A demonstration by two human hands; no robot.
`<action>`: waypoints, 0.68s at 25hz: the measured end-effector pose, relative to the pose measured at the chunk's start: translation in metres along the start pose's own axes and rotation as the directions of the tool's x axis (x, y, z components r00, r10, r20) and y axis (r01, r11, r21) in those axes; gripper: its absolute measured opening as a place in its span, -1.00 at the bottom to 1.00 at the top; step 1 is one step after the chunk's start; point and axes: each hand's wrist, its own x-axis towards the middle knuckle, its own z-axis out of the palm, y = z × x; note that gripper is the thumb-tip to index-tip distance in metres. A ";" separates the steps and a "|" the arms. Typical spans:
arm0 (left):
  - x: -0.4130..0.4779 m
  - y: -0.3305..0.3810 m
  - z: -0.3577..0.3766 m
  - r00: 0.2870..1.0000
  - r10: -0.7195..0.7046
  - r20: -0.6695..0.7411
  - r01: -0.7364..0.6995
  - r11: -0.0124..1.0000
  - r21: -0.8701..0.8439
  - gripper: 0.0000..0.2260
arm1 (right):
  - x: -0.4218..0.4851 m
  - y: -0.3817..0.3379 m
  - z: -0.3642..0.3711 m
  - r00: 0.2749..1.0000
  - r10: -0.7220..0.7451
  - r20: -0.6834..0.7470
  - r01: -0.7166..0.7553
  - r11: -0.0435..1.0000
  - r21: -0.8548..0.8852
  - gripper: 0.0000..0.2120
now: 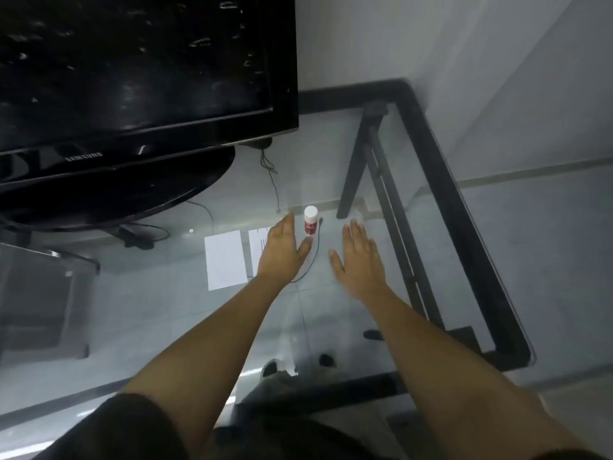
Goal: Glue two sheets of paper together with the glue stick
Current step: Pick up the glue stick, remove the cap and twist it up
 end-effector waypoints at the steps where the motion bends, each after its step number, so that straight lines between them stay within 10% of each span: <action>1: 0.005 0.001 0.001 0.999 0.001 -0.051 -0.003 0.999 -0.041 -0.41 | 0.000 0.000 0.003 1.000 0.006 -0.025 -0.007 1.000 -0.024 -0.39; 17: 0.006 0.015 -0.003 0.985 0.063 -0.163 -0.114 0.939 -0.325 -0.64 | 0.000 0.006 0.017 0.997 0.006 -0.075 -0.012 0.997 -0.081 -0.37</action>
